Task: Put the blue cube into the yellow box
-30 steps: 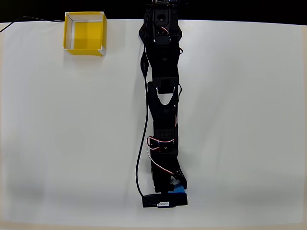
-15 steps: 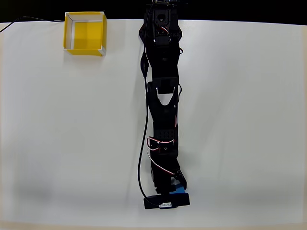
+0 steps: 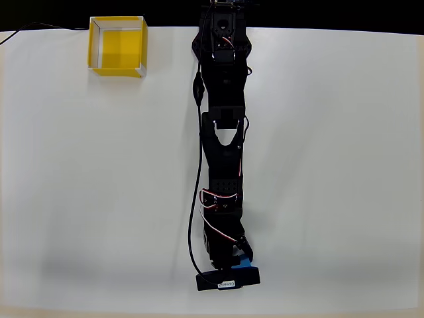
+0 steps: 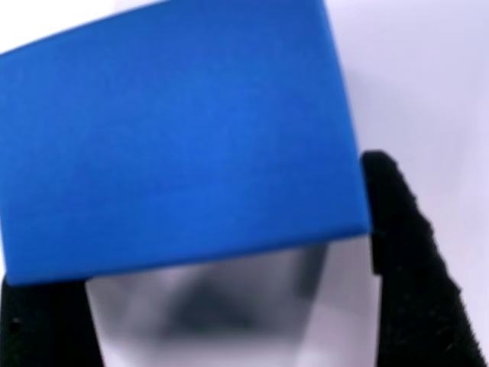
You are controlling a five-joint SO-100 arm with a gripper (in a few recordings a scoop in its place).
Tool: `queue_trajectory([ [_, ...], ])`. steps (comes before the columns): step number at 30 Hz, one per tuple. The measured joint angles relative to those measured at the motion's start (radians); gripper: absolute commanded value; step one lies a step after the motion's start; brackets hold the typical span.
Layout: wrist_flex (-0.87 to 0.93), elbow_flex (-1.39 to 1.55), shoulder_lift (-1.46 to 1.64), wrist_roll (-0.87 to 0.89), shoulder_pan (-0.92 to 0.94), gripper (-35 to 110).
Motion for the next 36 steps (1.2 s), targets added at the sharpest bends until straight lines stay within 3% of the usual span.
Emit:
queue_trajectory([
  [16,0.092,0.075,0.426,-0.012,0.092,31],
  [22,0.190,0.147,0.589,0.035,0.253,31],
  [36,0.497,0.374,0.913,0.094,0.854,31],
])
